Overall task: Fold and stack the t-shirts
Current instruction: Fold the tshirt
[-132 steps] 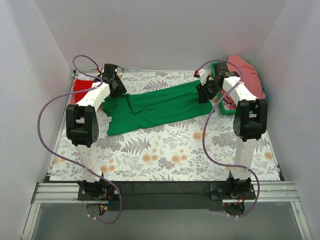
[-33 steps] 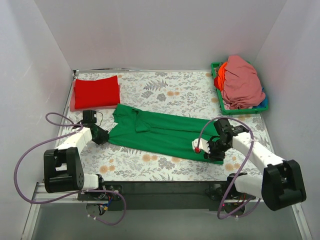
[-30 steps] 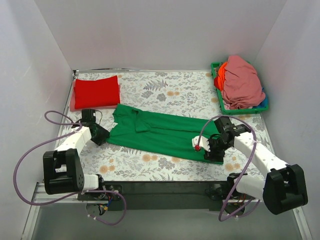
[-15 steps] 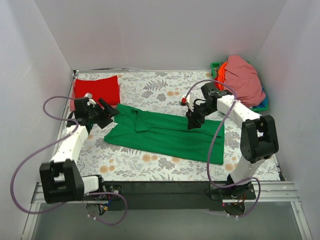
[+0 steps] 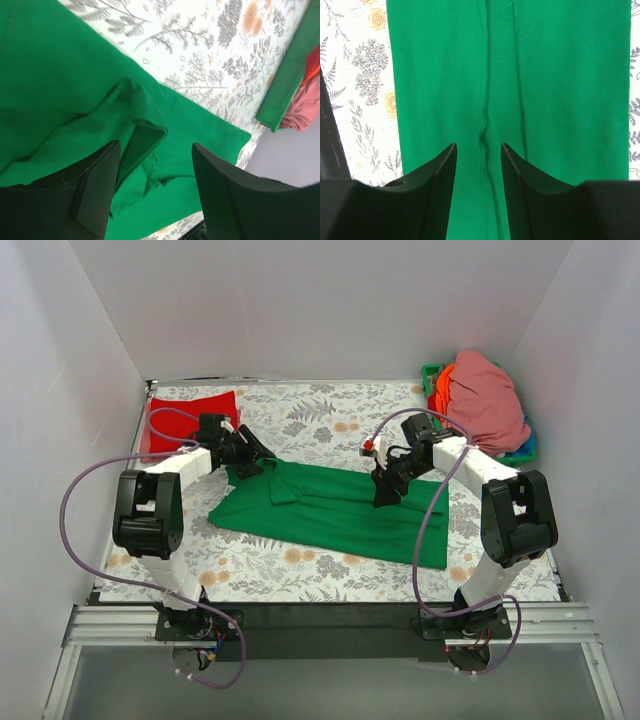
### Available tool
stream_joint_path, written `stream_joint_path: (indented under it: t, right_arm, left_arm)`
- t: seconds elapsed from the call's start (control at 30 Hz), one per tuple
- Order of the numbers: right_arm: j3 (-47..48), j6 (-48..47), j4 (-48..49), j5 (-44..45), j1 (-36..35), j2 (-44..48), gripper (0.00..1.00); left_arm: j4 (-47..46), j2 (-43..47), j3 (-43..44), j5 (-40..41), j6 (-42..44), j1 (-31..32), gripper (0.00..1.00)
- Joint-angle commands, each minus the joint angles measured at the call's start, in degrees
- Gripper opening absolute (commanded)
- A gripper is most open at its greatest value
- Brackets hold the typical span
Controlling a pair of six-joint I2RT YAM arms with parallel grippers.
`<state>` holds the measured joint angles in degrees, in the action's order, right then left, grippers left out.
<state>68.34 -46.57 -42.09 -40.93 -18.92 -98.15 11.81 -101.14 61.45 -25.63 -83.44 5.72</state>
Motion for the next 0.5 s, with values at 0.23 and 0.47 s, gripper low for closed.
stream_joint_path:
  t: [0.23, 0.47]
  right_arm:
    - [-0.7, 0.6, 1.4, -2.1, 0.4, 1.8, 0.47]
    - [-1.3, 0.3, 1.5, -2.3, 0.5, 2.0, 0.47]
  left_arm:
    - [-0.9, -5.9, 6.1, 3.7, -0.4, -0.4, 0.4]
    - [-1.0, -7.8, 7.6, 3.6, 0.3, -0.4, 0.28]
